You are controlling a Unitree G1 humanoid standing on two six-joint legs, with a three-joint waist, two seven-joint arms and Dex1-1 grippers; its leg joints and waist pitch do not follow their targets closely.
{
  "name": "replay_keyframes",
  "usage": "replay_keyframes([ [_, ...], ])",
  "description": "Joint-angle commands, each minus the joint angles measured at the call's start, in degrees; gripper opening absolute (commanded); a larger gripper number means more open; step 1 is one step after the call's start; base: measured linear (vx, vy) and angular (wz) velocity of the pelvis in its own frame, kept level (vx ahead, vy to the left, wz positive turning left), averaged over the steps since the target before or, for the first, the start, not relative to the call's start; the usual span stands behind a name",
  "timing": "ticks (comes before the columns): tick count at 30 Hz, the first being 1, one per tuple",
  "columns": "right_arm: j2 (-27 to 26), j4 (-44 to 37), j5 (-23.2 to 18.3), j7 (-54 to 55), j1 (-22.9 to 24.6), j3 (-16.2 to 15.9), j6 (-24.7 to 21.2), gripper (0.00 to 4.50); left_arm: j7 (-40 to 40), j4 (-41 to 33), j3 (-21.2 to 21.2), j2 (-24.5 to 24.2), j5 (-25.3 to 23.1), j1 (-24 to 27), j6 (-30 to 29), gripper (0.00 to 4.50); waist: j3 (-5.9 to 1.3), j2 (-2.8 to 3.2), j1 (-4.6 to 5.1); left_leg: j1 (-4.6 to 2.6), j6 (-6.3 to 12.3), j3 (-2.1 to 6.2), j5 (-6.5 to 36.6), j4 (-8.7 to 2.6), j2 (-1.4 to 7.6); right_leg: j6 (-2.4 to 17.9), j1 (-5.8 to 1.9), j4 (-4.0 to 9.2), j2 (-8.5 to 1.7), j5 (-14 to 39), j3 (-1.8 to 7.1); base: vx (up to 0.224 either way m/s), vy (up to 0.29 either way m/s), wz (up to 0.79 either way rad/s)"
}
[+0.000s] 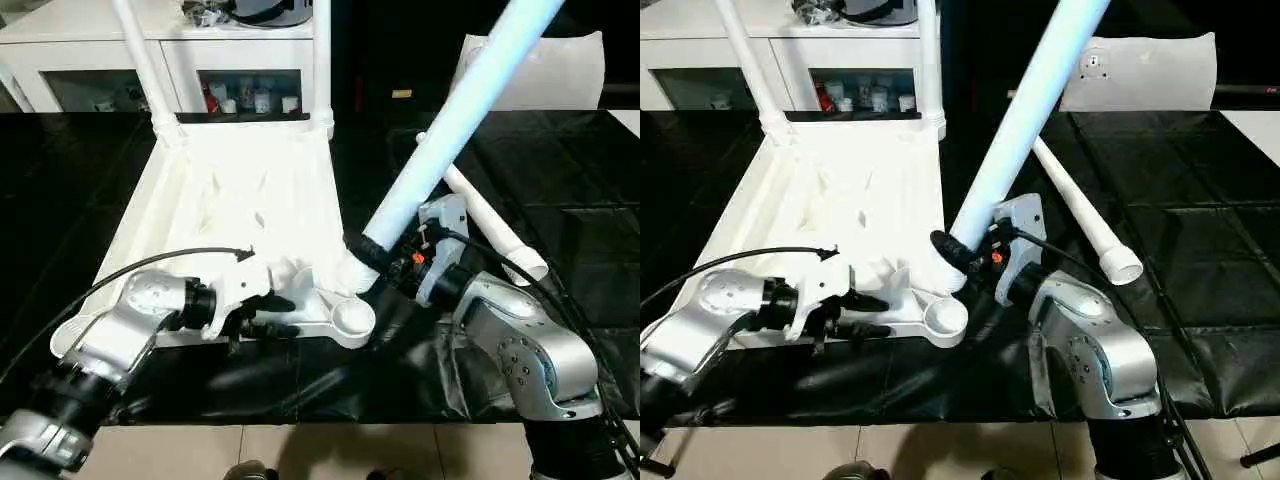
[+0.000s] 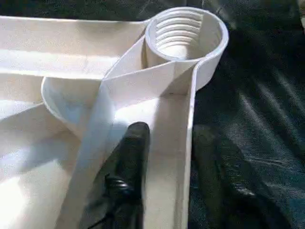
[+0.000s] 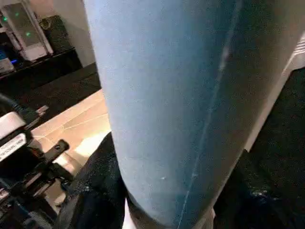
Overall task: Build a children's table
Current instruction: Insert table leg to table base
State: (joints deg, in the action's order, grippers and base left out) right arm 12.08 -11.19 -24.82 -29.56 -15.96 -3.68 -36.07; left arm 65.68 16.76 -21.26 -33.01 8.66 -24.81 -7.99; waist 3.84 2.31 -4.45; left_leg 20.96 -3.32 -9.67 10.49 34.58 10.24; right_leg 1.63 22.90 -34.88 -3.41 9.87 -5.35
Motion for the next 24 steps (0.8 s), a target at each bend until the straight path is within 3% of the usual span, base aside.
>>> replay_keyframes([
  [1,0.50,-1.94,-0.92,-1.03,-0.16,-0.44,-0.88,1.89,0.58,1.54,-0.45,0.20,-1.20,-1.47,1.51,1.27,-4.33,0.78,0.04,-0.71,-0.96,1.28,13.80,-4.19,2.57,6.47,-2.97,5.17,-5.07,20.24,3.58,0.000,0.000,0.00],
  [3,0.86,-2.44,-1.39,-1.49,-0.05,-0.43,-1.51,1.89,0.94,2.70,-0.66,0.38,-1.94,-1.80,2.23,1.11,-4.26,1.01,0.11,-0.81,-0.82,1.23,14.33,-4.20,2.52,6.23,-2.84,5.48,-4.89,20.74,3.54,0.000,0.000,0.00],
  [4,1.22,-2.75,-1.66,-1.90,-0.05,-0.44,-1.89,1.89,1.51,3.62,-1.20,0.24,-2.83,-2.10,2.87,0.96,-4.24,0.70,0.03,-0.81,-0.88,1.27,14.47,-4.24,2.53,6.10,-2.92,5.40,-4.91,21.08,3.53,0.000,0.000,0.00],
  [7,1.77,-2.91,-1.74,-2.16,-0.04,-0.37,-2.23,1.89,2.13,4.05,-1.46,0.09,-3.12,-2.19,2.91,0.76,-4.23,1.03,-0.14,-0.96,-1.05,1.32,14.88,-4.22,2.56,5.45,-2.81,5.54,-5.12,23.14,3.50,0.000,0.000,0.00],
  [8,1.96,-3.01,-1.79,-2.17,-0.03,-0.28,-2.40,1.89,2.24,4.17,-1.62,-0.07,-3.43,-2.21,3.04,0.67,-4.22,0.80,-0.08,-0.90,-1.01,1.28,14.88,-4.22,2.54,5.37,-2.83,5.63,-5.08,23.32,3.49,0.000,0.000,0.00],
  [12,2.83,-2.69,-1.40,-2.05,-0.55,-0.40,-2.86,1.89,2.37,4.97,-1.84,-0.39,-4.54,-2.42,3.44,0.38,-4.27,0.86,-0.20,-0.89,-1.01,1.34,14.88,-4.22,2.57,5.53,-2.81,5.60,-5.07,22.87,3.47,0.000,0.000,0.00],
  [18,4.05,-2.80,-1.11,-3.11,-0.98,-1.62,-4.36,1.89,-0.06,5.09,2.44,3.38,-0.39,-2.75,-0.21,0.09,-4.31,0.68,-0.39,-0.80,-0.76,1.22,13.91,-4.08,2.58,6.33,-2.87,5.43,-5.10,21.92,3.48,0.000,0.000,0.00],
  [24,4.69,0.24,0.71,-3.03,-2.96,-2.37,-2.90,1.89,-7.04,6.59,3.92,6.57,-2.06,-4.36,-3.39,0.00,-4.36,0.50,0.01,-0.25,-0.06,1.20,12.03,-3.86,2.25,6.04,-3.30,5.38,-5.06,21.43,3.34,0.000,0.000,0.00],
])
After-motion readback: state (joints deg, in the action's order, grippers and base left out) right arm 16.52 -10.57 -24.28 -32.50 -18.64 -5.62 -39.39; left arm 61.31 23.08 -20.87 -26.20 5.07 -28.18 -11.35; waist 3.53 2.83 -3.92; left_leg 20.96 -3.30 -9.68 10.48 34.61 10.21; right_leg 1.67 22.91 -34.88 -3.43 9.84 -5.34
